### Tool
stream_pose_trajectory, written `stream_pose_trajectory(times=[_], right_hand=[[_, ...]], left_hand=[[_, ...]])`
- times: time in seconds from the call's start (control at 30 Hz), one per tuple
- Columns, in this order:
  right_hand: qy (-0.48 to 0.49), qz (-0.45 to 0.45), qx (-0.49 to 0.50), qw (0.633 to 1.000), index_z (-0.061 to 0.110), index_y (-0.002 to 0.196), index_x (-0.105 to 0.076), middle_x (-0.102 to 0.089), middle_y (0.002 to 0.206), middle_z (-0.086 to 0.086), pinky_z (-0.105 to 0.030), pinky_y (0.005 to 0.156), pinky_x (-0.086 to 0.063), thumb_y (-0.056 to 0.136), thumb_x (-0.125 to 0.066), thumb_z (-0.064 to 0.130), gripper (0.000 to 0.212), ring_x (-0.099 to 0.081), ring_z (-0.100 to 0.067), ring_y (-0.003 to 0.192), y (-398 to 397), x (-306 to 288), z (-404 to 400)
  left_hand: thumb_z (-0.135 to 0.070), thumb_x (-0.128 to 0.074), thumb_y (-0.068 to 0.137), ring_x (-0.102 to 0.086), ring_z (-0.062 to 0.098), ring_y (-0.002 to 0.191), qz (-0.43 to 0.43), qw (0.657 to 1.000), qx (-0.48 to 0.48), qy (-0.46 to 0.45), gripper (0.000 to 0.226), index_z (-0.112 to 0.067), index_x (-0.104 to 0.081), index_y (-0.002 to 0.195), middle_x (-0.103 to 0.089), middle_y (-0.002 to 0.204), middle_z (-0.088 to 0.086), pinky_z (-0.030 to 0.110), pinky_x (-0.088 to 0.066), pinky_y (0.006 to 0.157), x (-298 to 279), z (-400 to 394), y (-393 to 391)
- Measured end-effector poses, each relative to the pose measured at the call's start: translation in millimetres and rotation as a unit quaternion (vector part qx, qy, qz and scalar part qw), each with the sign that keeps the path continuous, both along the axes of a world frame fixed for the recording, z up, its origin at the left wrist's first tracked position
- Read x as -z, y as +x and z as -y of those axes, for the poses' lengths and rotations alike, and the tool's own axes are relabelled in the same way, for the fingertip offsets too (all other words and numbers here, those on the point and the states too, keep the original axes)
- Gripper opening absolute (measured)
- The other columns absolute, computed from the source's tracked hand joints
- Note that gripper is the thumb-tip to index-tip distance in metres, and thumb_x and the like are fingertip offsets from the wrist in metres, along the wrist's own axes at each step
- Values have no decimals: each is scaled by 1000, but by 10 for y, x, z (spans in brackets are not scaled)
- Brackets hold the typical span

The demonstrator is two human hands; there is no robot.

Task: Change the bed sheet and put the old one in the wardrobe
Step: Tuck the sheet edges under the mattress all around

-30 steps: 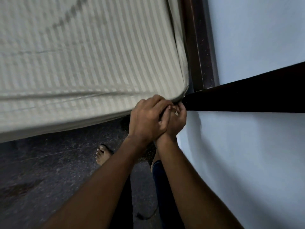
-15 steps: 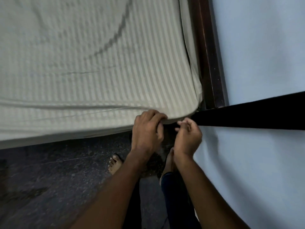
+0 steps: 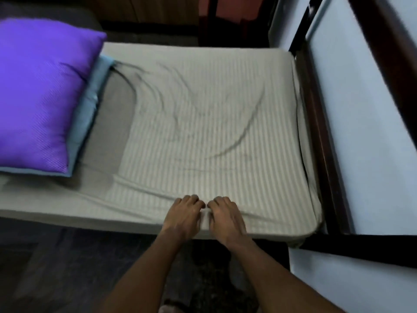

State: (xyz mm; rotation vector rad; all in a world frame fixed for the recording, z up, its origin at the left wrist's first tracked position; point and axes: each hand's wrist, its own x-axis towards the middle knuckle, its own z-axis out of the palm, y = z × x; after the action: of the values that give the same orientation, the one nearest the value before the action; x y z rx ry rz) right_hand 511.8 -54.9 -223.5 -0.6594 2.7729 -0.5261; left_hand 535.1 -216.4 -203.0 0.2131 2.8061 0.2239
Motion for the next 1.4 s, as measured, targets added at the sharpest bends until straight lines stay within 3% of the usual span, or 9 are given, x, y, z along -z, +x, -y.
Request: stream_pose_trajectory(times=[0.13,0.3,0.53,0.7,0.83,0.9,1.07,1.23,1.4], right_hand=[[40,11,10,999,17,128,-60,-60,123,-4,-38,99,-40,90,-58,17,39,-51,-27,120,-528,-622,565],[40,-13,57,997,17,129,-61,-63,120,-4,-37,97,-42,92,-56,19,37,-52,-26,119,-889,-1307,1037],[6,-35,115,993,14,116,-67,-65,118,-4,-38,94,-47,98,-58,20,21,-52,-26,119,-1193,-1745,1381],[27,80,77,993,18,96,-74,-70,99,-5,-36,83,-55,94,-63,22,13,-60,-25,106,-659,-1156,1506],[37,145,21,989,21,100,-69,-65,107,-4,-35,83,-51,88,-71,40,23,-58,-24,106,22,-430,1662],[73,120,-6,990,18,107,-64,-59,111,-3,-38,87,-48,86,-75,35,29,-52,-24,110,273,-173,1777],[91,35,32,995,17,78,-66,-62,84,-3,-31,64,-46,53,-80,-9,39,-62,-25,82,356,175,1929],[28,-11,31,999,21,70,-64,-59,78,6,-34,62,-47,72,-81,0,27,-57,-17,76,478,398,1874],[95,55,57,992,28,75,-69,-61,85,9,-28,75,-29,77,-80,7,24,-56,-16,85,716,445,1862]], left_hand=[[-27,-52,94,-53,26,123,-11,1000,-6,-4,37,-20,-59,130,-56,132,3,40,-40,99,-685,287,-724],[-29,-51,96,-54,24,123,-39,999,-20,-8,37,-19,-61,130,-57,132,3,39,-40,102,-1480,651,-1080],[-26,-51,101,-53,22,126,-75,994,-71,25,32,-22,-63,130,-59,134,1,39,-39,106,-1916,1260,-1206],[-23,-55,97,-58,24,115,42,996,-75,1,24,-24,-69,116,-62,124,2,38,-43,100,-1337,1600,-678],[-26,-60,95,-56,26,119,146,988,-37,-28,28,-26,-65,123,-59,127,3,37,-42,101,-694,1869,-102],[-30,-63,92,-55,25,120,165,985,-16,-56,39,-24,-60,131,-57,129,3,38,-42,103,-433,2012,116],[-27,-72,89,-54,22,116,71,996,-48,-9,29,-27,-66,118,-60,121,-3,37,-44,95,-14,2322,242],[-29,-74,91,-55,20,102,36,998,-55,8,3,-27,-73,93,-67,101,-6,33,-43,80,275,2464,366],[-20,-77,85,-60,19,97,117,991,1,71,12,-31,-72,84,-69,98,-6,34,-48,82,376,2583,480]])
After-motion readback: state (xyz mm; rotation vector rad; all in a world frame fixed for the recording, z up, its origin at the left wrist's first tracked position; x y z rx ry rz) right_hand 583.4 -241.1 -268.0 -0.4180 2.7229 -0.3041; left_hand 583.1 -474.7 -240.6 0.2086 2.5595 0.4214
